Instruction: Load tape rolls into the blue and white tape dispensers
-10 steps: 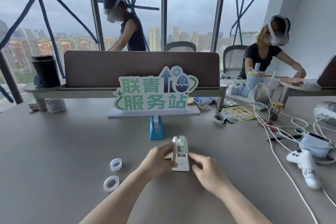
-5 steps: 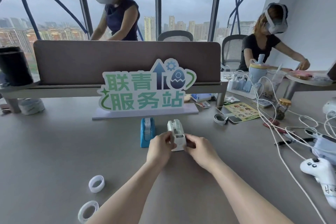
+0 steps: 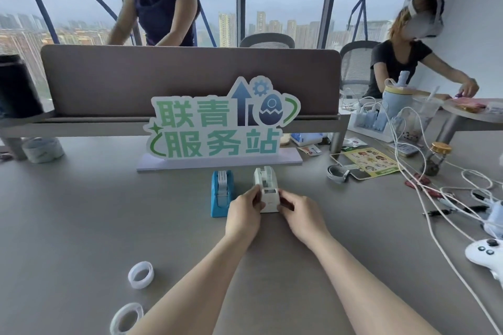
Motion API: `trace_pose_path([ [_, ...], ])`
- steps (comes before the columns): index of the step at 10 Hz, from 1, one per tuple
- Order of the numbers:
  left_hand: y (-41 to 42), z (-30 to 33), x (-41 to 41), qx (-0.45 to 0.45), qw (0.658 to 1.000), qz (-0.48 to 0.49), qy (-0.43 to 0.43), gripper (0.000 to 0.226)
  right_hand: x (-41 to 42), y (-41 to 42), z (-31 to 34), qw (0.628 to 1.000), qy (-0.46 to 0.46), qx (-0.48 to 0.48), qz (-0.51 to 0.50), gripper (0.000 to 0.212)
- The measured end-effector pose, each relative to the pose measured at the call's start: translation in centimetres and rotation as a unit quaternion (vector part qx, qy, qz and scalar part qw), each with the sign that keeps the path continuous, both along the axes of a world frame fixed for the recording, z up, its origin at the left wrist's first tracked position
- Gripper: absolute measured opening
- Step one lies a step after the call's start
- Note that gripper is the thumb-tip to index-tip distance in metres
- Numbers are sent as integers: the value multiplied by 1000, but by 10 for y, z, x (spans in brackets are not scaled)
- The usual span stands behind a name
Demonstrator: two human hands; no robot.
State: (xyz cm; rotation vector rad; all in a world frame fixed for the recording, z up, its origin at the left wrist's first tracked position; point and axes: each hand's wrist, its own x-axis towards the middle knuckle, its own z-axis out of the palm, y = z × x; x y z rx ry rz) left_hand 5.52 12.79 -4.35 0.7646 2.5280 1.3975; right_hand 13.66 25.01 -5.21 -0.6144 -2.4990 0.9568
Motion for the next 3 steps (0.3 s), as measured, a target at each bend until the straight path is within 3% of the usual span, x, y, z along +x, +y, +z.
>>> trace_pose_path([
  [2, -12, 0, 14, 3, 1000, -14, 1, 46, 11, -1, 0, 999, 18, -50, -10, 44],
  [3, -40, 0, 32, -4, 1000, -23, 7, 28, 29, -3, -7, 995, 30, -84, -44, 41],
])
